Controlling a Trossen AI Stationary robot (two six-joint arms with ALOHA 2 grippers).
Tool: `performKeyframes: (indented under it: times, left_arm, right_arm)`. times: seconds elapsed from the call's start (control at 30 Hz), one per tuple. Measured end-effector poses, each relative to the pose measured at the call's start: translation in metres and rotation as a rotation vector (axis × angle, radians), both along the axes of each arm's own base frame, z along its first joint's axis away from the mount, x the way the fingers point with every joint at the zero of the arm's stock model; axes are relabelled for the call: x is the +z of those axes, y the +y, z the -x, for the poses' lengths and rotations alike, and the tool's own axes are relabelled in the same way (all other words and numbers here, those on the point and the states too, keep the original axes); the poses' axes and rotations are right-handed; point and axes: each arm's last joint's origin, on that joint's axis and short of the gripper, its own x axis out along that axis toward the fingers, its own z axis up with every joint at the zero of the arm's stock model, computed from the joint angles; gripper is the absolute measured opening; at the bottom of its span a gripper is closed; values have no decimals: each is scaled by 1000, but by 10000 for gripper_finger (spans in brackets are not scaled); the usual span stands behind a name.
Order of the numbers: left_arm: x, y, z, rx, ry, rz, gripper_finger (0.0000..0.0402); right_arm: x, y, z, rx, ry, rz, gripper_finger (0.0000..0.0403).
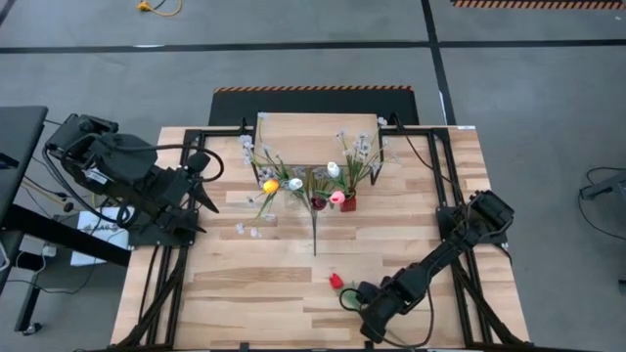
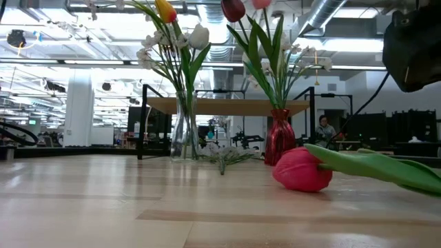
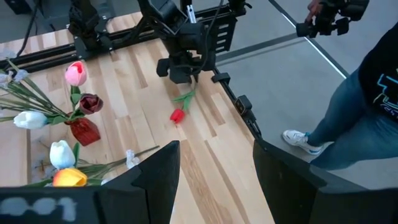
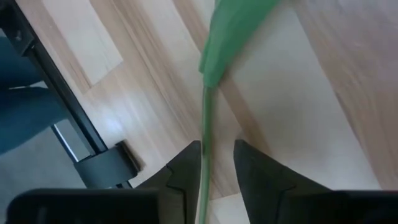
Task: Pick and place flowers into a vace then onto a shelf
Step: Put the red flower into the transparent vase
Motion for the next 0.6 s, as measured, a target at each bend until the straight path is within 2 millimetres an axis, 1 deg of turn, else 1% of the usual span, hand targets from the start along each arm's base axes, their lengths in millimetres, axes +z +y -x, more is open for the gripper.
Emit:
performKeyframes:
  times: [0.4, 0.6]
  left_arm:
    - [0, 0, 0, 11, 7, 13, 193]
    - [0, 0, 0, 17, 11, 20, 193]
  right_arm:
    - [-2, -1, -2, 44, -17, -8, 88]
    - [2, 4, -8, 72, -55, -27, 102]
